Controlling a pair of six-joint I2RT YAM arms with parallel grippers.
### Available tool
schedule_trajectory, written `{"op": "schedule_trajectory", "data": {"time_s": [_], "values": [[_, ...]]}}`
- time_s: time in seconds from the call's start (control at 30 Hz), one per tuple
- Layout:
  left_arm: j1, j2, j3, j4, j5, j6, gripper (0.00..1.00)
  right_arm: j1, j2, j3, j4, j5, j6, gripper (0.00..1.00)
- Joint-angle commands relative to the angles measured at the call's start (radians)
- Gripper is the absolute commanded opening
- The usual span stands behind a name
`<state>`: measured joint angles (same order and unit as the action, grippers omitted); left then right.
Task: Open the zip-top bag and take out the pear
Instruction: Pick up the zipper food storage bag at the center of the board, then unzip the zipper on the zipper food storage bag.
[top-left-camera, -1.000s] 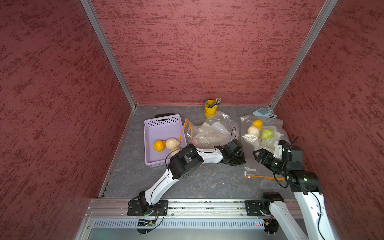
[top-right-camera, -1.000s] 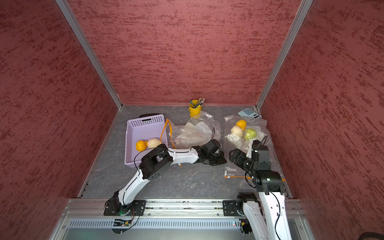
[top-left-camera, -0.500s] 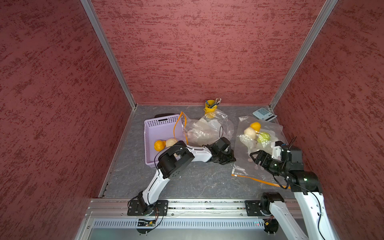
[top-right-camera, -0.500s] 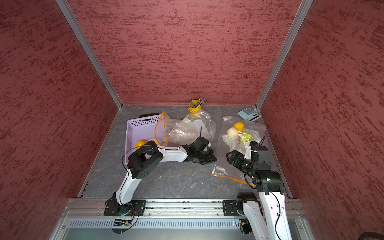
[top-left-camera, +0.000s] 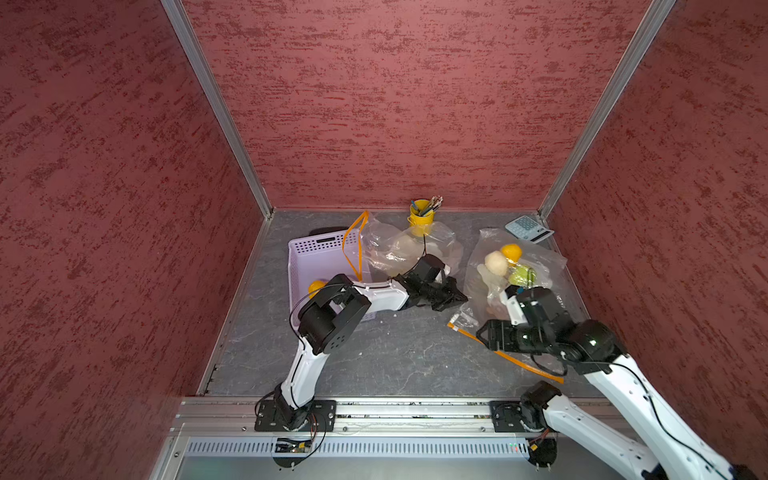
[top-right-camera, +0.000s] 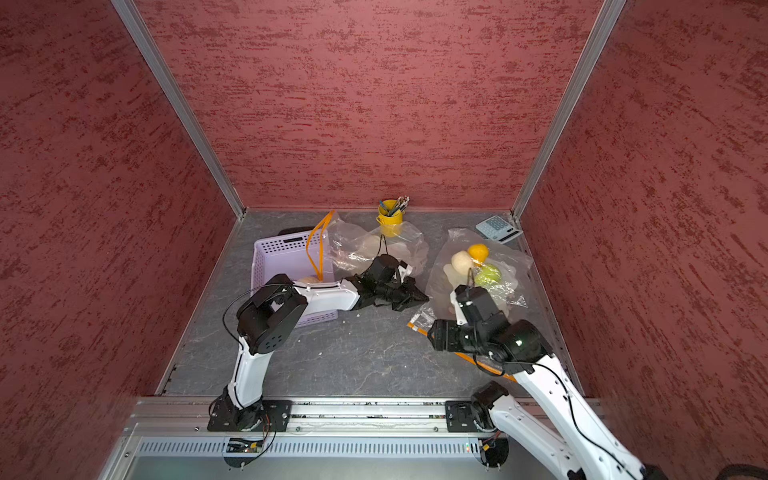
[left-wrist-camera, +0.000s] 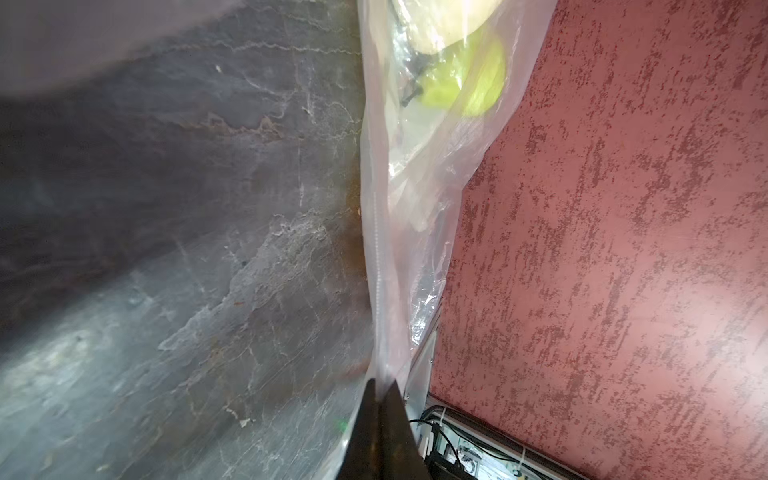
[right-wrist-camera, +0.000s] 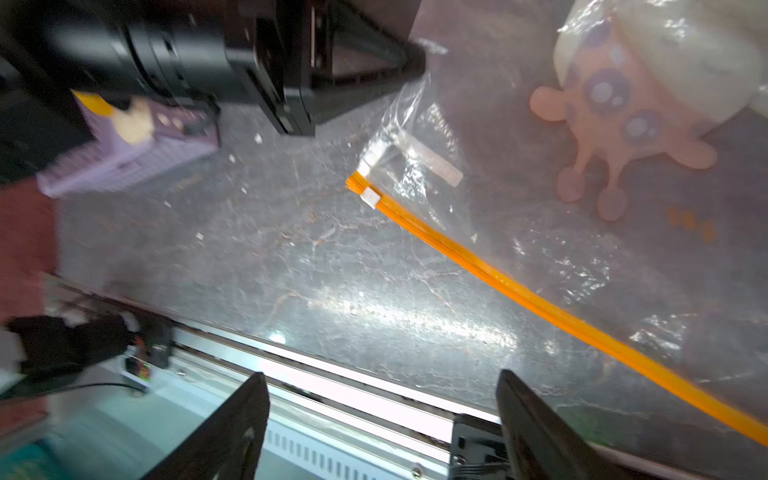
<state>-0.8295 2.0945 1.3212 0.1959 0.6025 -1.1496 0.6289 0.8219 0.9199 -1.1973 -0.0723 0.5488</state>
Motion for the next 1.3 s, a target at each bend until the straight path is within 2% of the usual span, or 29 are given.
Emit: {"op": "schedule_trajectory", "data": {"time_s": [0.0,0.13,0.3,0.4,0.6,0.7,0.9,1.1,1.27], "values": [[0.015,-0.011,-0.027,0.053,0.045,-0.016,0.0,0.177,0.103,0.04,-0.143,0.347,0.163,0.85],[0.024,-0.014,-0.054,0.071,0.065,-0.023,0.0,0.274,0.162,0.037,-0.089,0.443,0.248,0.86],[0.034,-0.022,-0.082,0.102,0.092,-0.048,0.0,0.318,0.354,0.056,-0.001,0.497,0.211,0.86],[0.043,-0.038,-0.103,0.123,0.105,-0.062,0.0,0.346,0.475,0.091,-0.029,0.538,0.192,0.87],[0.056,-0.053,-0.109,0.137,0.126,-0.079,0.0,0.353,0.428,0.003,0.114,0.493,0.157,0.86],[0.063,-0.051,-0.108,0.152,0.138,-0.09,0.0,0.362,0.46,-0.031,0.165,0.452,0.145,0.86],[0.071,-0.055,-0.112,0.159,0.146,-0.096,0.0,0.366,0.516,-0.055,0.177,0.489,0.195,0.84],[0.074,-0.054,-0.113,0.164,0.153,-0.104,0.0,0.345,0.555,-0.045,0.166,0.548,0.191,0.7],[0.075,-0.054,-0.113,0.167,0.156,-0.108,0.0,0.309,0.575,-0.074,0.222,0.546,0.171,0.52]]}}
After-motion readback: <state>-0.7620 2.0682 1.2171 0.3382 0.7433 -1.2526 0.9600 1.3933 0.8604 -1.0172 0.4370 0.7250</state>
